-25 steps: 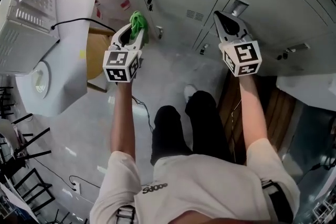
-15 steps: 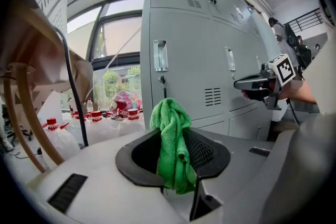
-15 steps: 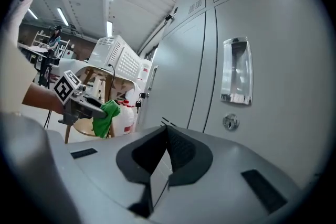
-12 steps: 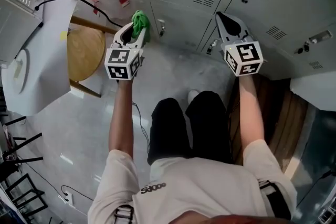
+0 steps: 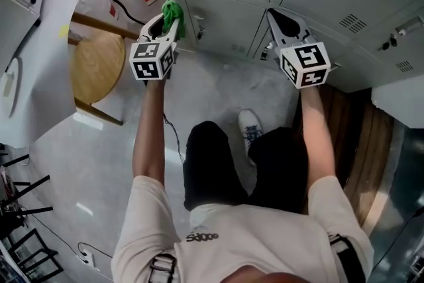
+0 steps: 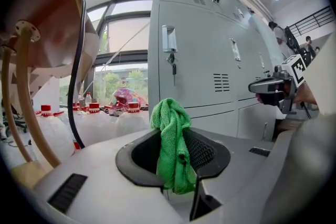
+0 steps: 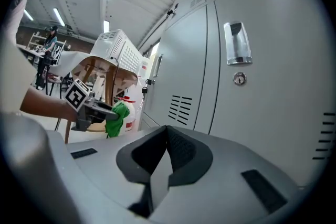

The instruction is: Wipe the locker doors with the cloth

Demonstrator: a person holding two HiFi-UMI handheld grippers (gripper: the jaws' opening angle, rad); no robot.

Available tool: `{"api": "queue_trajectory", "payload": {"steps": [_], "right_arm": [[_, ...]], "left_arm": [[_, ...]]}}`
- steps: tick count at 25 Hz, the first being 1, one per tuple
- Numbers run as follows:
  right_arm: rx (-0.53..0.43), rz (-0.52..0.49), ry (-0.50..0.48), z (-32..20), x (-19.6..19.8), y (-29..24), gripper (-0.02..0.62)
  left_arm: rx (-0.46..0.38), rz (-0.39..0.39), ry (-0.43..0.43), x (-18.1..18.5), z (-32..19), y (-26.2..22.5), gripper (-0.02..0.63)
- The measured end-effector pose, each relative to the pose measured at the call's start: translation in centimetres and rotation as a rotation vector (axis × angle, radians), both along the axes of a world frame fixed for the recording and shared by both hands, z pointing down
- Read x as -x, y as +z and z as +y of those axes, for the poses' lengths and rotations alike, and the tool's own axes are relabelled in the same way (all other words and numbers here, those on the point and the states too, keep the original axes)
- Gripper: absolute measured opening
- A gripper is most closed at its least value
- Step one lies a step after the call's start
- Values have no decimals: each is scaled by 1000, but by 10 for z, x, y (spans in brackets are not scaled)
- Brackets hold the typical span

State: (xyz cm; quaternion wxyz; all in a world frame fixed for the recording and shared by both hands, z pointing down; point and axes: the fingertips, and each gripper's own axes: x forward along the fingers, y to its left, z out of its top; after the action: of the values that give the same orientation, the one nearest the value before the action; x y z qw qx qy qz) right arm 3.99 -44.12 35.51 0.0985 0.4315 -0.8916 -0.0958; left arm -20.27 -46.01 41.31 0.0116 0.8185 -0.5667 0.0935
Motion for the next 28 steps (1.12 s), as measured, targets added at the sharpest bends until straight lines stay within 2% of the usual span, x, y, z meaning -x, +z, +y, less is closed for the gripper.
{"api": "queue_trajectory", "payload": {"steps": [3,9,14,19,24,28], "right_arm": [[39,4,21,-3,-8,10,6],[51,-7,56,-3,-15,17,6],[71,-1,113,-4,-25,23,6],[84,-1,145,3,-40,30,6],[100,24,160,14,-48,41,6],[90,25,193,18,-61,38,6]], "left_arm": [[4,42,-1,-2,-19,8,129],[26,56,-44,6,-62,28,129],[-10,-64,-99,10,-91,39,127],[7,4,-85,-1,-100,40,123],[18,-50,18,-42,-91,39,121],[9,-16,45,-78,-83,38,122]]}}
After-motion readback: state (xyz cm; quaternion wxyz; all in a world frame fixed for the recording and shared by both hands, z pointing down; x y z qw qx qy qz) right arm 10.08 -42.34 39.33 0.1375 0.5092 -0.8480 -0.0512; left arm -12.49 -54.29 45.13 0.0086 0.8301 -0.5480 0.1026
